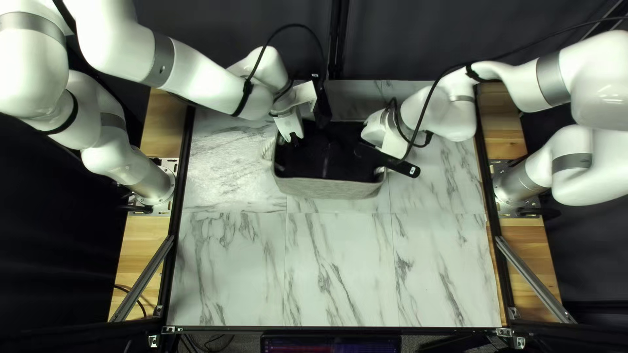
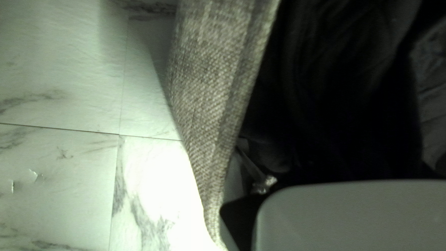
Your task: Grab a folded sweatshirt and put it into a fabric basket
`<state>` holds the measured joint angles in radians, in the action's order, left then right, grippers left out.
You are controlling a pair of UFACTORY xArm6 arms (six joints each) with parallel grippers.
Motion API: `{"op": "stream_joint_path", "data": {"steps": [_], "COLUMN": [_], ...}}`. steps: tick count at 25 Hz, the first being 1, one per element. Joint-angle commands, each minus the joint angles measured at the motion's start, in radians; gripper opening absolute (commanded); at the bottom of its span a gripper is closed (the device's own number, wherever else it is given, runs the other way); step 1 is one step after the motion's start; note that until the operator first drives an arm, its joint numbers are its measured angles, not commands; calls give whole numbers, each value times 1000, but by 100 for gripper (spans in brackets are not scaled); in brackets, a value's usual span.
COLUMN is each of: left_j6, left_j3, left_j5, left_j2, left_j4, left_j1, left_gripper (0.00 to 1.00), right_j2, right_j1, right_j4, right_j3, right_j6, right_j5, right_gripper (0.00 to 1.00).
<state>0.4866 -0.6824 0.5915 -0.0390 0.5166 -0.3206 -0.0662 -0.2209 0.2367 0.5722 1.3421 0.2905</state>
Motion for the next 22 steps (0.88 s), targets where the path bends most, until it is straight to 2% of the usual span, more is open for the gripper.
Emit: {"op": "stream_joint_path", "data": {"steps": [1,7,8,9,10,11,12,19,22], "left_j6": [-8,30,38,41,45,49,53,49,28], "left_j3": [11,18,17,16,15,14,16,40,66], "left_j5": [-5,5,7,7,7,7,7,30,57], "left_j2": [-6,-4,-2,-1,1,2,0,-62,-141], "left_j4": [0,24,30,32,37,41,46,44,22], "left_j1": [7,-15,-19,-21,-22,-23,-24,-26,-22], "left_gripper": [0,2,20,52,73,100,100,100,100], "right_j2": [4,7,10,12,16,20,23,-39,-99], "right_j1": [-5,-2,-1,0,0,1,5,31,45], "right_j4": [3,0,-1,-2,-4,-5,-10,-5,-2], "right_j3": [7,0,-1,-1,0,2,4,-8,-20], "right_j6": [-2,-6,-6,-6,-5,-5,-3,-25,-43], "right_j5": [7,-6,-11,-11,-15,-18,-19,14,45], "right_gripper": [0,0,0,0,17,78,100,100,100]}}
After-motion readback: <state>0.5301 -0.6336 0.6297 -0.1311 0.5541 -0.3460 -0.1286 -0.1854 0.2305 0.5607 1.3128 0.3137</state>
